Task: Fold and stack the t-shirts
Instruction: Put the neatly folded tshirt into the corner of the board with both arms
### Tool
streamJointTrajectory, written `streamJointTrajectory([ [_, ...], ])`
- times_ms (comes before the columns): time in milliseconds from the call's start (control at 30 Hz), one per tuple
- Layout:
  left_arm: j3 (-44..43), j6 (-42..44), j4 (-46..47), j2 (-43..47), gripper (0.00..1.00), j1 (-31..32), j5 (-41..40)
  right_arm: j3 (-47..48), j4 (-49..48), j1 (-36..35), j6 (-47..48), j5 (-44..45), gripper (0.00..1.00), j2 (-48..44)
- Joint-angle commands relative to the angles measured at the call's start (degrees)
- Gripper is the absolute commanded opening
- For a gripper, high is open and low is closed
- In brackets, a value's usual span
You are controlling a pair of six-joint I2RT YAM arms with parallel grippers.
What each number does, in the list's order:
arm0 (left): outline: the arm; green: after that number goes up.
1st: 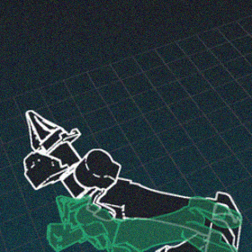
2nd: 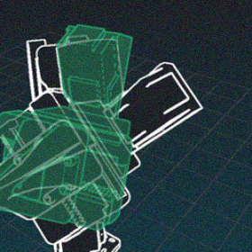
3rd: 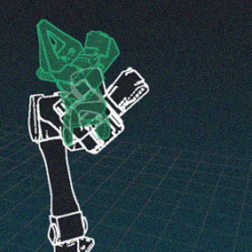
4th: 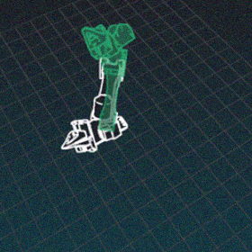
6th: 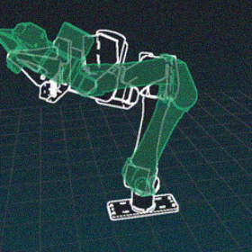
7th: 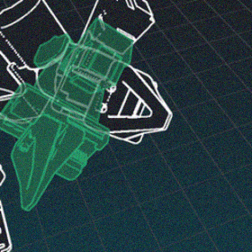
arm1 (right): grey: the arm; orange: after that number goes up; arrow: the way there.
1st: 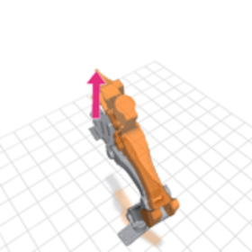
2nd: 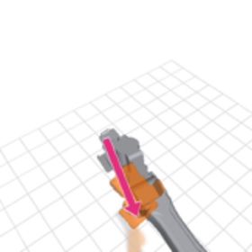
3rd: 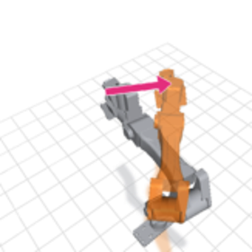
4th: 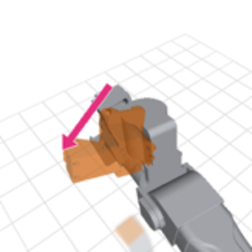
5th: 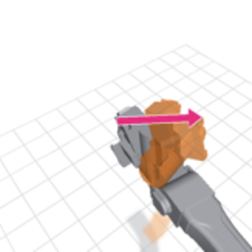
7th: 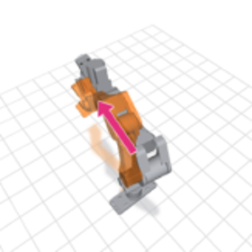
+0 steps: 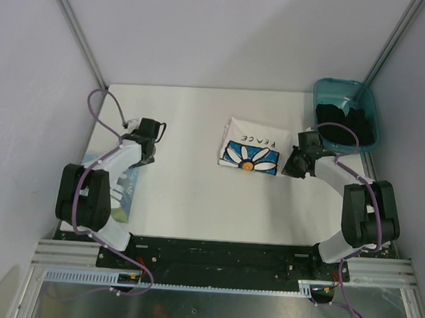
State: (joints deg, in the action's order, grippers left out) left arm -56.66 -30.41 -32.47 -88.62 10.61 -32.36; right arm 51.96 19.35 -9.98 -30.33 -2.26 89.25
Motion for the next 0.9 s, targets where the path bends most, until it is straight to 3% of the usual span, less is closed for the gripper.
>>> streamJointTrajectory([
  [0,-2.8,0.8,-1.4,-2.9,0.5,-0.9,-5.8,-1.1,0.6,0.7,0.9,-1.5,0.0,-3.0],
  [233,-4.6,1.0,-1.4,-8.5,0.53,-1.7,-4.6,-1.5,0.6,1.0,1.2,-2.3,0.0,-3.6],
  [367,-4.8,0.3,-1.2,-10.2,0.49,-2.0,-3.8,-1.7,1.0,1.3,1.5,-2.4,0.0,-3.9],
  [467,-5.3,0.4,-1.3,-10.7,0.38,-2.1,-3.8,-1.8,1.1,1.5,1.6,-2.3,0.0,-4.3],
  [633,-6.1,1.3,-1.2,-10.6,0.05,-2.0,-2.7,-2.0,1.5,1.6,1.7,-1.9,0.0,-4.5],
  [867,-7.1,1.0,-1.3,-7.9,0.0,0.2,2.7,-2.8,1.9,1.7,1.7,-1.3,0.0,-4.9],
])
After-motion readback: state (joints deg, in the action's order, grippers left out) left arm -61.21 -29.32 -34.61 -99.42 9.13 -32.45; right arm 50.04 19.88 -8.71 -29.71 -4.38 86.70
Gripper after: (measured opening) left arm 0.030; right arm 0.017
